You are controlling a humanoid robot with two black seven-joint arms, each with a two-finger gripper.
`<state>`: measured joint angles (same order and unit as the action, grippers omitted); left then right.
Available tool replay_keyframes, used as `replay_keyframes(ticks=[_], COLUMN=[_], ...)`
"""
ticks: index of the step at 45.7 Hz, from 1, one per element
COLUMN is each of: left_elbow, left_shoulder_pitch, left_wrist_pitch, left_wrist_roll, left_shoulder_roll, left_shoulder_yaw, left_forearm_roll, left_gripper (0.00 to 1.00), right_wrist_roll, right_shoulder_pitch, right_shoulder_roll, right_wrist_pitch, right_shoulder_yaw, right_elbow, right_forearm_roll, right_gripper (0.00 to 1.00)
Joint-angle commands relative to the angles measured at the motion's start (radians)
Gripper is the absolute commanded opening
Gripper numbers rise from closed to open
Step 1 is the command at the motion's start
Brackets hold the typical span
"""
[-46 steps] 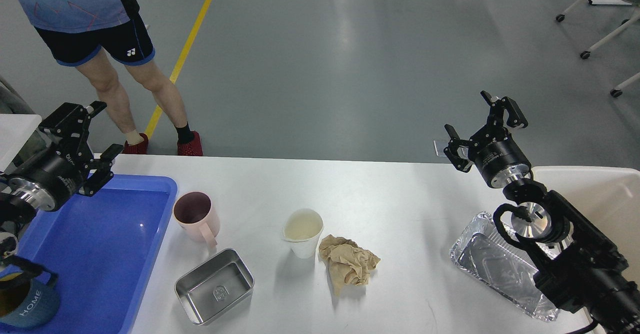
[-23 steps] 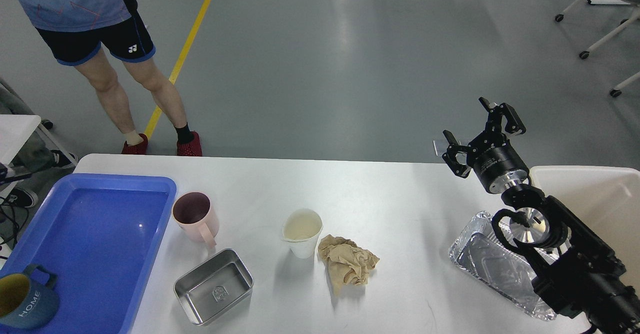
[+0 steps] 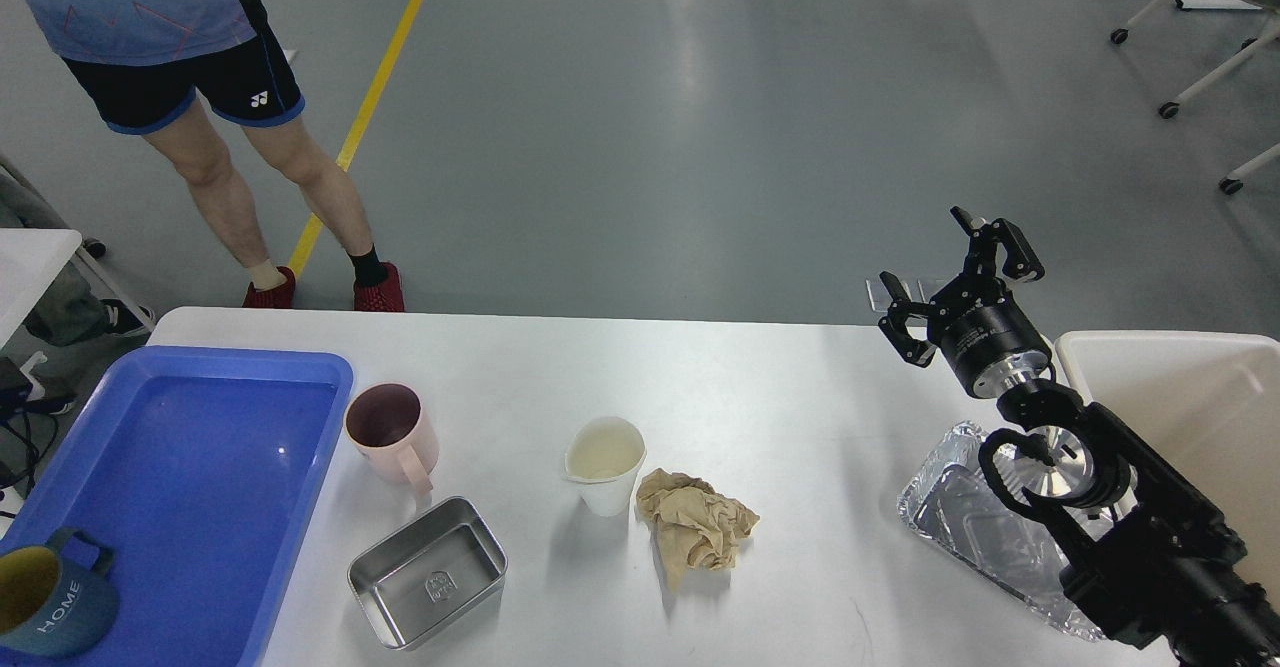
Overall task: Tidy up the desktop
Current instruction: 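Move the left gripper over the blue tray toward the pink mug, then reach the left gripper to the pink mug and grasp it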
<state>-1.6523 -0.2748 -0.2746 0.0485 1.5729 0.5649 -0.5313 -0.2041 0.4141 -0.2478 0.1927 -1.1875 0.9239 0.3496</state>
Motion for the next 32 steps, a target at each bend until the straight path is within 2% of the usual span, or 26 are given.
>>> replay_keyframes(ticks=[1, 7, 19, 25, 32], left_elbow=[0.068, 0.152, 0.212, 0.301, 0.422], left_shoulder_pitch=[-0.015, -0.073, -0.162, -0.254, -0.366], left_wrist_pitch=[0.006, 0.006, 0.005, 0.005, 0.008], left_wrist_roll=[-0.082, -0.133, -0.15, -0.176, -0.179], left_shoulder_roll=[-0.135, -0.264, -0.428, -0.519, -0.628], left_shoulder_yaw=[0.0, -0.003, -0.029, -0.121, -0.258], left_forearm_roll=[-0.091, -0.114, -0.187, -0.202, -0.199], left_gripper=[0.96, 0.96, 0.96, 0.95, 0.94], right_wrist_roll=[0.0, 0.0, 0.0, 0.0, 0.0], right_shoulder_pitch=[-0.017, -0.032, -0.041, -0.054, -0.066], right_shoulder_roll=[0.001, 0.001, -0.002, -0.001, -0.005], right_wrist_pitch=[0.001, -0.001, -0.009, -0.01, -0.01], right_shoulder_yaw=[0.0, 0.0, 0.0, 0.0, -0.001], right_elbow=[0.007, 0.012, 0.038, 0.042, 0.059], right_forearm_roll=[0.0, 0.0, 0.0, 0.0, 0.0], right_gripper=[1.0, 1.0, 1.0, 1.0, 1.0])
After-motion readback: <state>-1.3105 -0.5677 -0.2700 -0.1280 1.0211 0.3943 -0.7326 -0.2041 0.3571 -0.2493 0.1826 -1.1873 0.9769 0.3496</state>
